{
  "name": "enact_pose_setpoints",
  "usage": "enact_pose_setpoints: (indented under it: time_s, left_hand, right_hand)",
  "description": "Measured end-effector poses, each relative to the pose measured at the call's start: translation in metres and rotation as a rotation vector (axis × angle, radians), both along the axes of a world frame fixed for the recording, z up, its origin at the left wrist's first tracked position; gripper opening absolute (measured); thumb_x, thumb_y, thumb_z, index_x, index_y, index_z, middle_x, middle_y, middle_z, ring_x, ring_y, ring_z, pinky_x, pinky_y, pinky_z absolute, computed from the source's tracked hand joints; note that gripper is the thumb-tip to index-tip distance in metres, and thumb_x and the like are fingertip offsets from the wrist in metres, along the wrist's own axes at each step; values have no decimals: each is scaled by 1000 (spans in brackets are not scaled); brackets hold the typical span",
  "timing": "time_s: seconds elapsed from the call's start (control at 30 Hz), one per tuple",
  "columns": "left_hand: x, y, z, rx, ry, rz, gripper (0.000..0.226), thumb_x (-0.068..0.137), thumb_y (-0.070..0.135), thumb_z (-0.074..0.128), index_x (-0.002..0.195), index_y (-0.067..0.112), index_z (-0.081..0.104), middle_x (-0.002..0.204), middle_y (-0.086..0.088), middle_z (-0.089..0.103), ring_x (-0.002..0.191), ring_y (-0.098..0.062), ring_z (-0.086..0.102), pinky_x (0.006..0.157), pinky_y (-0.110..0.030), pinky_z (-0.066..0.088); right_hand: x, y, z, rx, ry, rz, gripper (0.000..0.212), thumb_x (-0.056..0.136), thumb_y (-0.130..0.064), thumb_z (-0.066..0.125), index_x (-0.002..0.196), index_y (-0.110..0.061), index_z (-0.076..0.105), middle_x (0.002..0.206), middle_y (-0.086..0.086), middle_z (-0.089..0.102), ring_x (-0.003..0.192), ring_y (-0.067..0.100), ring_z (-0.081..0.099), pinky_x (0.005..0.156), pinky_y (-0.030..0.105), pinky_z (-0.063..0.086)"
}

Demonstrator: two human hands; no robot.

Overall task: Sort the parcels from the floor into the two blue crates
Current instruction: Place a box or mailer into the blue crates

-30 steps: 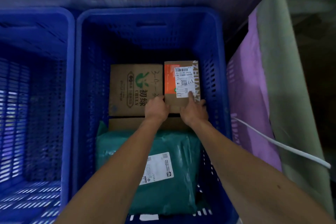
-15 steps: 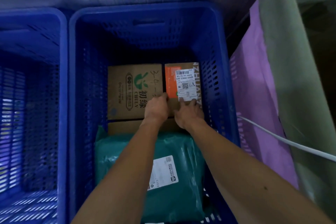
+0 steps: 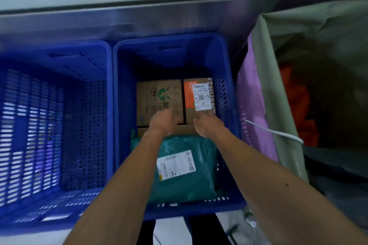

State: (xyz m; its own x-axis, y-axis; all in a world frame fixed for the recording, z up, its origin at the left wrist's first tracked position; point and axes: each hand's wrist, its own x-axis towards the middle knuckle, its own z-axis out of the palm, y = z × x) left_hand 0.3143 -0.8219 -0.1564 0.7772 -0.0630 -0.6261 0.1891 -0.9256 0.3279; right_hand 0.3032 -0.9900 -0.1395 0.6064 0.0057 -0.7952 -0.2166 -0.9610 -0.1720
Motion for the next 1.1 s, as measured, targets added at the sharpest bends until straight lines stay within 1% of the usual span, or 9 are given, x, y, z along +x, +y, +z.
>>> enact_pose_setpoints:
  time_s: [0.1,0.23,0.37,0.53,0.6,0.67,0.8,0.97,1.1]
  left_hand:
    - [-27,25,51,8,-22,21,40,96,40,54,131,19,57,124,-9,67,111,-33,61,87,-37,48]
    - [-67,63,109,17,-25,81,43,99,43,52,134,18,54,125,-9,65,109,-32,61,77,-35,45]
    - [-106,96,156,-24,-49,151,47,101,43,50,141,18,49,130,-8,63,113,-28,61,88,-36,50]
    - [-144,159,201,-99,-107,315,50,100,47,51,142,20,49,136,-6,59,114,-28,60,95,-39,50]
    - [-163,190,215,-93,-127,337,49,100,47,50,142,21,48,138,-4,58,117,-27,58,96,-40,48]
    - [-182,223,227,-85,-152,369,50,101,47,50,143,22,47,139,-4,56,118,-27,57,98,-42,47]
    - [-234,298,241,-85,-201,422,51,99,48,52,140,18,52,137,-6,58,119,-28,57,101,-44,47]
    - [-308,403,260,-61,-309,566,39,95,39,58,126,16,63,130,-8,63,118,-29,58,100,-36,44]
    - [-360,480,277,-16,-330,655,31,93,33,57,117,17,68,125,-6,67,115,-30,60,98,-33,46]
  right_hand:
    - [-16,10,43,42,15,-87,50,105,-30,30,149,-7,37,158,21,27,140,39,34,107,43,36]
    - [-42,30,77,83,13,28,60,94,-35,25,144,-8,43,153,18,32,133,40,38,97,46,38]
    - [-77,59,111,87,30,93,50,94,-29,26,130,-5,52,143,18,41,122,36,45,87,42,39]
    - [-119,114,157,146,-3,116,45,104,-31,36,133,0,50,141,24,45,117,36,54,93,42,47]
    - [-132,141,174,158,-31,163,54,104,-32,34,148,0,37,155,25,32,126,38,49,99,45,46]
    - [-145,172,189,142,-89,227,58,104,-34,33,153,-4,28,159,20,24,134,37,42,104,44,42]
    - [-176,240,214,63,-177,396,54,104,-39,35,148,-9,37,152,19,32,128,36,46,101,42,44]
    - [-217,333,242,9,-247,554,53,105,-45,34,144,-9,39,147,18,34,120,36,48,97,42,45]
    - [-251,408,252,32,-285,619,57,104,-44,35,149,-8,36,154,18,28,126,38,45,102,44,43]
